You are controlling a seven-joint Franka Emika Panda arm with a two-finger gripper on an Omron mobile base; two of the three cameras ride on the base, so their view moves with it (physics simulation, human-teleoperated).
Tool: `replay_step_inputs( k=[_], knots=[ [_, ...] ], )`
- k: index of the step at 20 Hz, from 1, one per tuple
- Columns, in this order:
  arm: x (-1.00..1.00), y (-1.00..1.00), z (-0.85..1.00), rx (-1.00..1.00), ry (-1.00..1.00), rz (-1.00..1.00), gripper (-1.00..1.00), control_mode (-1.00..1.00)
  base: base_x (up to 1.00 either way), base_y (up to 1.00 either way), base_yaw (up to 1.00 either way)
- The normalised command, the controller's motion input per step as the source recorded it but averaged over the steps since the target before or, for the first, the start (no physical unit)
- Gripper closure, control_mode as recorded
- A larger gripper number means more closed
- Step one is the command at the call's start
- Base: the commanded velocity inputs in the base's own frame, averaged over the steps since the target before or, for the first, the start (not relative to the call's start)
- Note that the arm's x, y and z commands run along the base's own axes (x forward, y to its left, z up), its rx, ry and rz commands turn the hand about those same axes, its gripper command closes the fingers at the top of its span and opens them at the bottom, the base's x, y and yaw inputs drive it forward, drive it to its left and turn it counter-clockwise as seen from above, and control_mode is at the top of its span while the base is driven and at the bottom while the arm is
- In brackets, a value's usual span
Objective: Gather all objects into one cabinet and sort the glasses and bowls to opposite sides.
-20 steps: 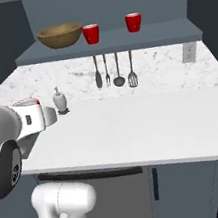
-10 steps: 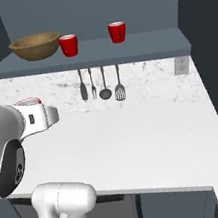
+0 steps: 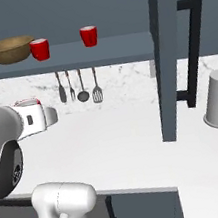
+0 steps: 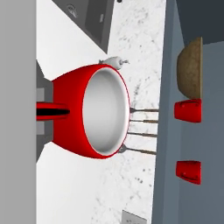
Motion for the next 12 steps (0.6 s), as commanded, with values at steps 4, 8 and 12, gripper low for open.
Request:
replay_step_inputs(
  k=[4,8,12],
  knots=[
    [0.0,0.0,0.0,0.0,0.0,0.0,1.0,1.0,0.22,-0.13,-0.07],
    [0.0,0.0,0.0,0.0,0.0,0.0,1.0,1.0,0.4,0.07,-0.09],
    [0.0,0.0,0.0,0.0,0.0,0.0,1.0,1.0,0.11,0.03,0.0]
  ],
)
